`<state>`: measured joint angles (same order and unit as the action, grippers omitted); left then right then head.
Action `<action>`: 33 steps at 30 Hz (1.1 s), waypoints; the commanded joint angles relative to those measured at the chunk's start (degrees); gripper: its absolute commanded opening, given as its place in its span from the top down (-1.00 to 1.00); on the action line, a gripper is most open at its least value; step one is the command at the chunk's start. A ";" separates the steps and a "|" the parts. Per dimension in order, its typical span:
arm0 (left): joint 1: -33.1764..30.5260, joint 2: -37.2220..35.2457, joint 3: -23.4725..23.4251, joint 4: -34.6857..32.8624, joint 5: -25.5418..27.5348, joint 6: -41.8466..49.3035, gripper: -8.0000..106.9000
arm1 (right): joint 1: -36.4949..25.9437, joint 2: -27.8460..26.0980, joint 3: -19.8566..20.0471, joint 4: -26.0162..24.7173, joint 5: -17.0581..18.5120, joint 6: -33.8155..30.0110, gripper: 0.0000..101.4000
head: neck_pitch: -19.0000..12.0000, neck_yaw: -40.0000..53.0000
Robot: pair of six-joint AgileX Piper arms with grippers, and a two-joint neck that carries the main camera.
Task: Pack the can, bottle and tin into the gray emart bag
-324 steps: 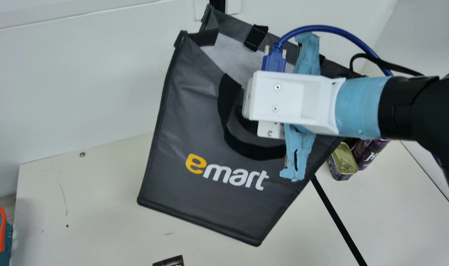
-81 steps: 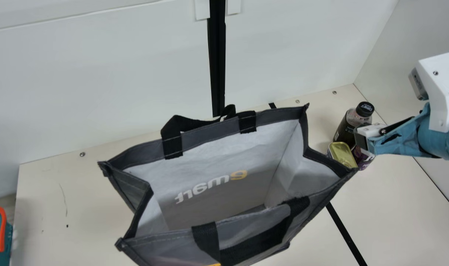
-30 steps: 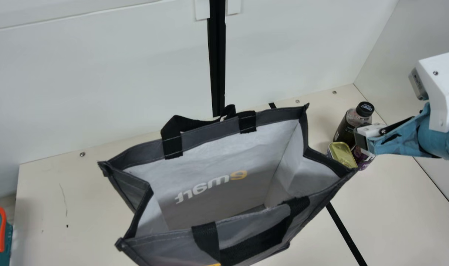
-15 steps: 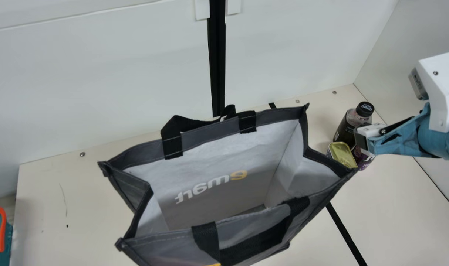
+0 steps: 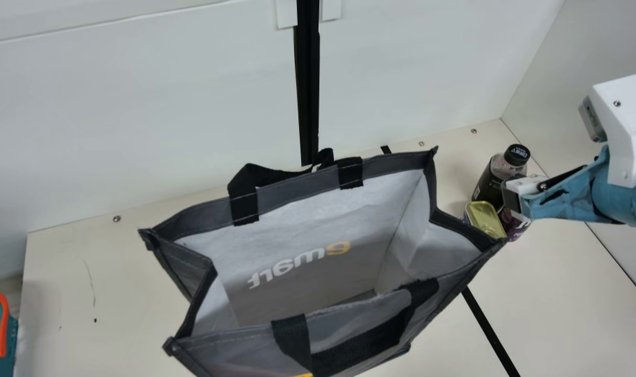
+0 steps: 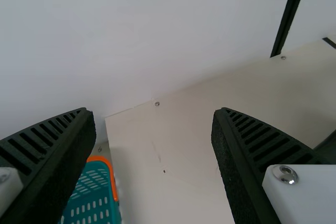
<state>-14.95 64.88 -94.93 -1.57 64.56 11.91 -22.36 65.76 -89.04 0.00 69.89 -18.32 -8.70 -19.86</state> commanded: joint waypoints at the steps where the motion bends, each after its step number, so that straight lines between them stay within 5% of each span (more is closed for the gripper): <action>1: -1.90 0.64 -0.76 0.87 -0.05 -0.67 -0.71 | 0.00 0.00 0.00 0.00 0.00 0.00 -0.79 | -1.30 -0.14; 33: -19.33 10.23 -13.88 7.08 0.27 -4.07 -0.71 | 0.00 0.00 0.00 0.00 0.00 0.00 -0.79 | -1.30 -0.14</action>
<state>-33.83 74.98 -108.33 5.49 64.81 7.78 -22.36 65.76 -89.04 0.00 69.89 -18.32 -8.70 -19.95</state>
